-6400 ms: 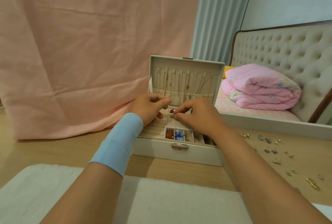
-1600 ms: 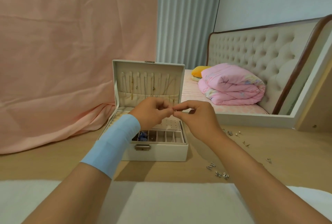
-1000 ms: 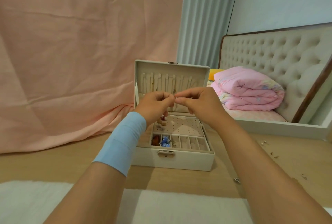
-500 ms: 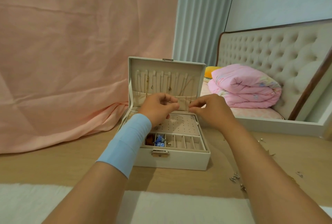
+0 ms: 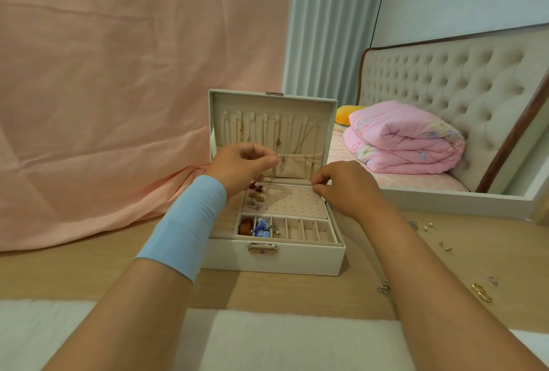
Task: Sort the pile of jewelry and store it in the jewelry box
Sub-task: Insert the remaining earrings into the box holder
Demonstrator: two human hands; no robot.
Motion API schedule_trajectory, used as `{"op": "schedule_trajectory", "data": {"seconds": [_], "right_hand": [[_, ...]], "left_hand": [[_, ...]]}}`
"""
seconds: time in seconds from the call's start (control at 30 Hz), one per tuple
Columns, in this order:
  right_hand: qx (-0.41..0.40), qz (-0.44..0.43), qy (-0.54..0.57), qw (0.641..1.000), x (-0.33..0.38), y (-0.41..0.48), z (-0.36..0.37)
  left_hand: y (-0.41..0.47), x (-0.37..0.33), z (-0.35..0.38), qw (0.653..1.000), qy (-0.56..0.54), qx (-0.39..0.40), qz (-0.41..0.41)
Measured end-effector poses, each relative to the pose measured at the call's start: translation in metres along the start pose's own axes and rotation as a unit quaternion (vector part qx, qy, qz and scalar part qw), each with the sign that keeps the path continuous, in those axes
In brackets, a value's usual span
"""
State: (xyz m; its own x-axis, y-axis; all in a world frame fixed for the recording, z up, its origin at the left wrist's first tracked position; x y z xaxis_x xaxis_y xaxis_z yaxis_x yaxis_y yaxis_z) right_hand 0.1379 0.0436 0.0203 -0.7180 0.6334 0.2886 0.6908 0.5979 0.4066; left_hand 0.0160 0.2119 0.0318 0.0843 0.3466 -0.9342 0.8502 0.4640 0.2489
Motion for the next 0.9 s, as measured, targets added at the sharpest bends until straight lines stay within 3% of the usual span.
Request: {"op": "schedule_trajectory", "data": {"seconds": [0.2,0.33,0.43,0.57,0.8,0.9], "right_hand": [[0.067,0.023,0.03,0.997,-0.002,0.001,0.004],[0.037,0.027,0.035,0.998,-0.006,0.004,-0.002],[-0.023,-0.003,0.161,0.987,0.008,0.007,-0.017],[-0.019,-0.059,0.353,0.934,0.046,0.004,-0.036],[-0.054,-0.017,0.401,0.914,0.037,0.002,-0.037],[-0.04,0.0,0.392,0.919,0.025,0.004,-0.031]], "left_hand": [[-0.001,-0.002,0.01,1.0,0.01,0.02,0.002],[-0.001,-0.003,0.011,1.0,0.008,0.013,-0.002],[-0.001,-0.004,0.012,1.0,-0.01,0.007,-0.008],[-0.001,-0.008,0.015,0.999,-0.051,0.005,-0.015],[-0.001,-0.007,0.029,0.995,-0.083,0.035,-0.038],[-0.001,-0.007,0.035,0.998,-0.043,0.04,-0.024]]}}
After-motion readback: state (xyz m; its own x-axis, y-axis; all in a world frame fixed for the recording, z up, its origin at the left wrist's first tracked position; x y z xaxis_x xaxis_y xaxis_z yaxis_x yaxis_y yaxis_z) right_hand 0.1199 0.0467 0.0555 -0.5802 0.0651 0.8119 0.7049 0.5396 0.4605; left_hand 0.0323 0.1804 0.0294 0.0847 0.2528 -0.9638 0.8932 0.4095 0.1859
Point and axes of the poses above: each hand's wrist, its own y-axis towards the middle knuckle, its own z-axis out of the palm, x = y × z, the point moved 8 cm from there along y, towards the middle knuckle
